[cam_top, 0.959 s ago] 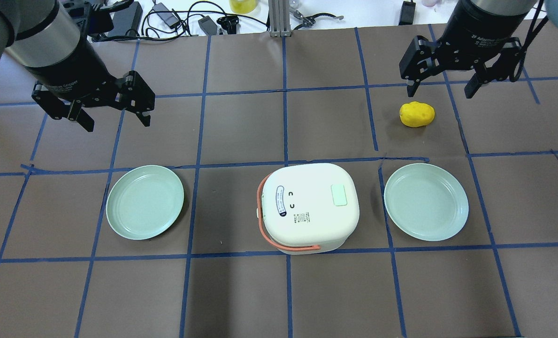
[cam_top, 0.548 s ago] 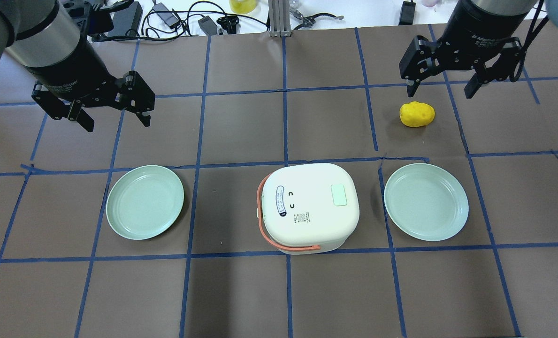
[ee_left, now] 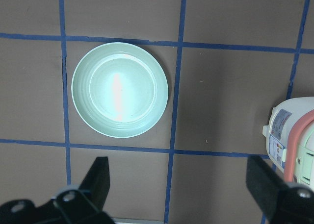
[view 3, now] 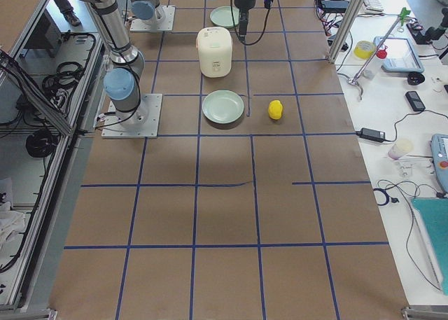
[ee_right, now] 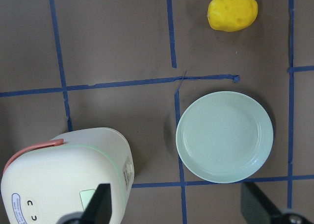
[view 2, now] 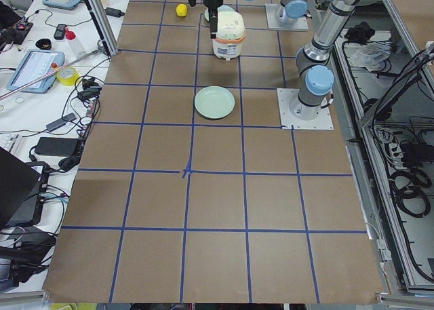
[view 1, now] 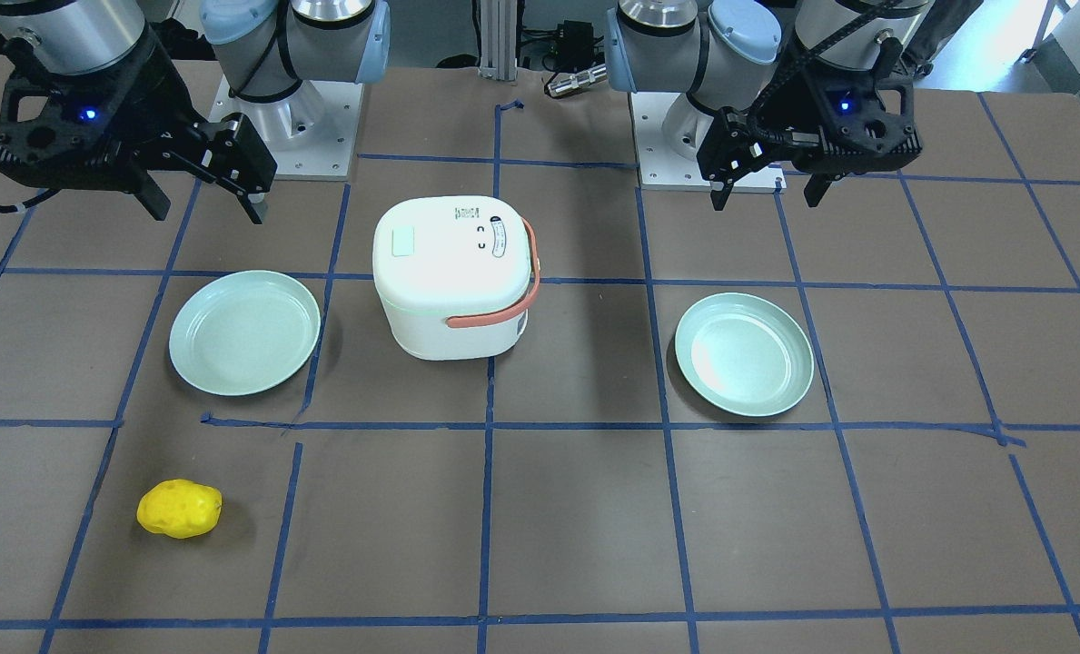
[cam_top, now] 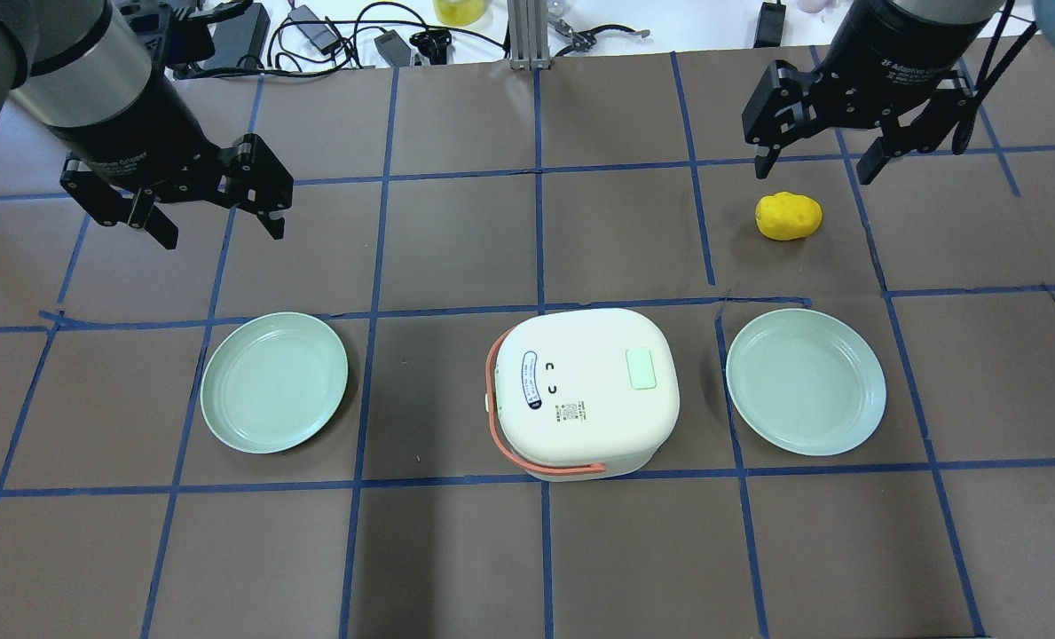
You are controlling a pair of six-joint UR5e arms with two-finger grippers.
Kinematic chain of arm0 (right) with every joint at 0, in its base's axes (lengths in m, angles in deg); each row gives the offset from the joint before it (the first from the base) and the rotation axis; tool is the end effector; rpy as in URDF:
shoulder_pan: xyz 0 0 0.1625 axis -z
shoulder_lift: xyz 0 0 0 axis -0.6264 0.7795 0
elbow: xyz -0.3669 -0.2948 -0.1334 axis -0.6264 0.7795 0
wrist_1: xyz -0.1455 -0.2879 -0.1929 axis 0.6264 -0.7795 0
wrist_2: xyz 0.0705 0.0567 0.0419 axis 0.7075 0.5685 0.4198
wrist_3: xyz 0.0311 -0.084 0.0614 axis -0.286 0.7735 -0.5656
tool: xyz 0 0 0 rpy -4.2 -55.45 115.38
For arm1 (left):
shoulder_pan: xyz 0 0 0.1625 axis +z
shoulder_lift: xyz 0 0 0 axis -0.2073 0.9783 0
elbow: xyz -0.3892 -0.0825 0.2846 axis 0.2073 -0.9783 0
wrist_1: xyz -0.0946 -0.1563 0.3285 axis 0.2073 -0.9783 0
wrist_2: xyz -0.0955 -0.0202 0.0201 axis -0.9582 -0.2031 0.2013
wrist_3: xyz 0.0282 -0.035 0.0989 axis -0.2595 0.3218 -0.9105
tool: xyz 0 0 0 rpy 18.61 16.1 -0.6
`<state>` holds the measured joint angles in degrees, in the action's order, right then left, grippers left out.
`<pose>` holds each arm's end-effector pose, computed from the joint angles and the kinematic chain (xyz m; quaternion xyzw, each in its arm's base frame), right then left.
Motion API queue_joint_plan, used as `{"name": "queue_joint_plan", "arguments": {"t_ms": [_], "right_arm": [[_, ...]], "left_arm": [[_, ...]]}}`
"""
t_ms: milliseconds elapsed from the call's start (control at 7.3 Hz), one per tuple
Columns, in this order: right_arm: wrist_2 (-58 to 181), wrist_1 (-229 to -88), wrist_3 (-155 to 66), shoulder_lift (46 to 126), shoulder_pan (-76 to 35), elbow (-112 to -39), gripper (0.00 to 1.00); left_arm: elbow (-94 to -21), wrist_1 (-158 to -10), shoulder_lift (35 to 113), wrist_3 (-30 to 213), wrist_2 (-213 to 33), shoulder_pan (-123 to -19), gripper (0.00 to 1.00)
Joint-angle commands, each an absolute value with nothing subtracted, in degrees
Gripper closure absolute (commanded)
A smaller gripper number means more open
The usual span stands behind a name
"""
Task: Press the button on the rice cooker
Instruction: 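Move the right gripper down toward the rice cooker's pale green button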
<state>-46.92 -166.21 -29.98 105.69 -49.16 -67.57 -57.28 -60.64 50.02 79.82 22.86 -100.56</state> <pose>0.1256 -0.4549 0.5721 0.0378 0.9985 0.0044 0.0395 -0.1208 -0.4168 0.5640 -0.0368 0.9993 -0.0040 0.0107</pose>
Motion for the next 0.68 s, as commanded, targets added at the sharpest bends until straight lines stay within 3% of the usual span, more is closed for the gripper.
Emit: {"name": "queue_joint_plan", "arguments": {"t_ms": [0,137,548], "right_arm": [[-44.1,-166.0,-30.1,106.0,-49.7,-68.2,0.43],[-44.2,-165.5,-30.3,106.0,-51.5,-68.4,0.67],[-44.0,-163.6,-35.9,105.4,-57.6,-70.8,0.94]], "left_arm": [[-57.3,-60.6,50.0,79.8,22.9,-100.6,0.00],[-57.3,-60.6,50.0,79.8,22.9,-100.6,0.00],[-57.3,-60.6,50.0,79.8,22.9,-100.6,0.00]]}}
